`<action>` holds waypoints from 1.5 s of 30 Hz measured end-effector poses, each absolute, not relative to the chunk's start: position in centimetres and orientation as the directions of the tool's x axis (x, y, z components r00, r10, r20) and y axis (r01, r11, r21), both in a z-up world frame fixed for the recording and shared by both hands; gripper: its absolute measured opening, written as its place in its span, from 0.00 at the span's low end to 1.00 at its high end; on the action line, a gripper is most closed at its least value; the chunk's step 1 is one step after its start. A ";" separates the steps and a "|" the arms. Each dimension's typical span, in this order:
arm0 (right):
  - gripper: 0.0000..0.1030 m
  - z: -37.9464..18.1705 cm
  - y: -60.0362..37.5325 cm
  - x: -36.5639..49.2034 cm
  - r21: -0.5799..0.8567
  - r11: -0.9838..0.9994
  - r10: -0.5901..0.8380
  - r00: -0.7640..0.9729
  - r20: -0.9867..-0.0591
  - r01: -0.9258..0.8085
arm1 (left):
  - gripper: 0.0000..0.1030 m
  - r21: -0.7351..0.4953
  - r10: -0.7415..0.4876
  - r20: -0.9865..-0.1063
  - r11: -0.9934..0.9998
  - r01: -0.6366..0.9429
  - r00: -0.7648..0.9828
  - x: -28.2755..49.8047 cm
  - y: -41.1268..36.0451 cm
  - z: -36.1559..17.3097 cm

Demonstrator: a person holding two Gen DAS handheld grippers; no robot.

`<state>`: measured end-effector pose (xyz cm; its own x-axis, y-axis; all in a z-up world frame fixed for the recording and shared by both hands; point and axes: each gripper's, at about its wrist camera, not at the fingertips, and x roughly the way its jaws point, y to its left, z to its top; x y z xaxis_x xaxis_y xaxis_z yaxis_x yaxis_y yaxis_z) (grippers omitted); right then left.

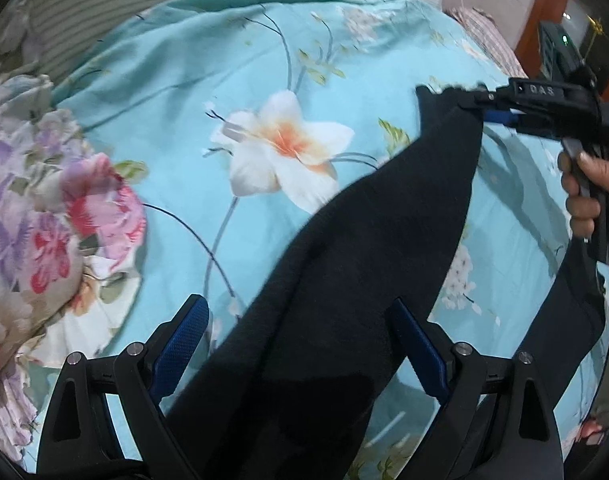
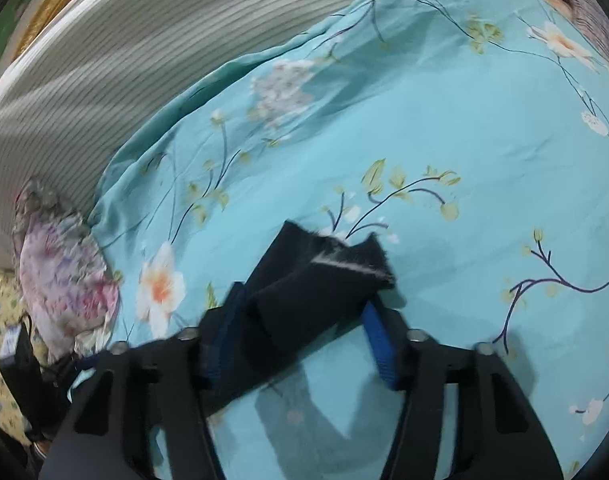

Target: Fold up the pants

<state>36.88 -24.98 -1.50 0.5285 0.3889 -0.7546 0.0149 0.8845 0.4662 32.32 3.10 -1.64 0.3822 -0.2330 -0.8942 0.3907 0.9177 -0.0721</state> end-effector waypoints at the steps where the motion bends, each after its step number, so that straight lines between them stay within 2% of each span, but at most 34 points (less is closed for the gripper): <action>1: 0.35 -1.4 -25.1 36.7 0.460 0.888 0.381 0.535 -0.754 0.018 | 0.69 -0.083 -0.243 -0.894 0.915 0.394 0.376 32.3 3.0 -1.7; 2: 0.26 -1.3 -25.2 36.7 0.461 0.887 0.381 0.538 -0.752 0.015 | 0.52 -0.098 -0.254 -0.896 0.913 0.396 0.364 32.2 2.9 -1.8; 3: 0.21 -1.2 -25.4 36.4 0.464 0.886 0.386 0.542 -0.746 0.008 | 0.42 -0.104 -0.256 -0.898 0.914 0.393 0.358 32.2 2.7 -1.8; 4: 0.19 -1.0 -25.5 36.2 0.466 0.885 0.390 0.546 -0.741 0.000 | 0.22 -0.095 -0.248 -0.898 0.916 0.390 0.363 32.0 2.6 -1.7; 5: 0.17 -0.8 -25.7 35.8 0.468 0.884 0.394 0.550 -0.736 -0.007 | 0.10 -0.085 -0.241 -0.897 0.916 0.391 0.370 31.8 2.6 -1.5; 12: 0.14 1.1 -27.6 31.6 0.504 0.862 0.440 0.572 -0.692 -0.054 | 0.07 -0.140 -0.326 -0.853 0.895 0.424 0.408 25.5 3.0 2.2; 18: 0.14 1.1 -29.9 26.7 0.554 0.831 0.482 0.557 -0.677 -0.046 | 0.05 -0.189 -0.383 -0.825 0.880 0.435 0.416 19.6 1.6 3.3; 32: 0.14 2.5 -32.3 16.9 0.614 0.786 0.529 0.591 -0.609 -0.071 | 0.05 -0.261 -0.435 -0.794 0.874 0.409 0.424 12.5 1.0 3.7; 45: 0.14 -0.7 -34.5 12.3 0.607 0.795 0.486 0.594 -0.642 0.006 | 0.06 -0.255 -0.432 -0.822 0.862 0.437 0.373 9.0 -0.6 1.5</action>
